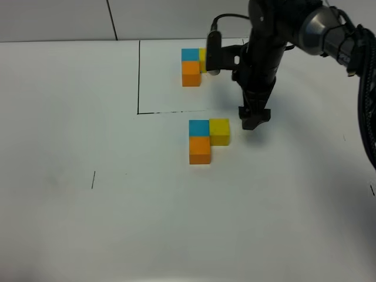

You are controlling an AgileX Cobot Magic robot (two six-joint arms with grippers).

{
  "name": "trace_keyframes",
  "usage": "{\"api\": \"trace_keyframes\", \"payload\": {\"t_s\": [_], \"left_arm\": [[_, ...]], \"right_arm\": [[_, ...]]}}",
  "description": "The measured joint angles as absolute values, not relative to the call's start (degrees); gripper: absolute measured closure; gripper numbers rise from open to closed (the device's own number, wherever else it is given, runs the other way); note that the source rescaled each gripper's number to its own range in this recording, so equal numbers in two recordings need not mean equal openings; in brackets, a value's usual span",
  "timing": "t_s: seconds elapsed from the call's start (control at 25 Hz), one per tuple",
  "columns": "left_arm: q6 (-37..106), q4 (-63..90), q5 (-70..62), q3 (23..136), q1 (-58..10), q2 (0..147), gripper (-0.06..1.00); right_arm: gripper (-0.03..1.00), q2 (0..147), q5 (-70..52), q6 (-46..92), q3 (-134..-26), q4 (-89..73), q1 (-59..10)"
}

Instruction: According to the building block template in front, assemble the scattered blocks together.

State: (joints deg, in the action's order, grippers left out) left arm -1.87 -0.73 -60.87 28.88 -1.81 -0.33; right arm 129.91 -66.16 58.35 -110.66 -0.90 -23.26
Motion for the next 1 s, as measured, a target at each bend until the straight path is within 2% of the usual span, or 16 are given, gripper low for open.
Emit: {"api": "trace_keyframes", "payload": {"t_s": [0.36,0.6,0.84,1.0], "left_arm": [[-1.9,-0.7,-60.9,28.9,-1.8,-0.3,0.48],[-1.9,-0.7,-60.9,28.9,-1.8,-0.3,0.48],[-1.9,-0.7,-60.9,28.9,-1.8,-0.3,0.48],[-1.9,-0.7,-60.9,28.9,-1.8,-0.3,0.48]], "right_arm": [[-0.02,123.5,-66.4,36.7,-110.7,-3.0,-7.5],[-0.01,115.0,-67.3,30.0,-109.0,-3.0,-3.0],[-0.01,100.9,-60.5,28.9,-93.4,-3.3,-1.8],[-0.01,88.9,-55.6,22.6,-80.6,-3.3,-1.5]]}}
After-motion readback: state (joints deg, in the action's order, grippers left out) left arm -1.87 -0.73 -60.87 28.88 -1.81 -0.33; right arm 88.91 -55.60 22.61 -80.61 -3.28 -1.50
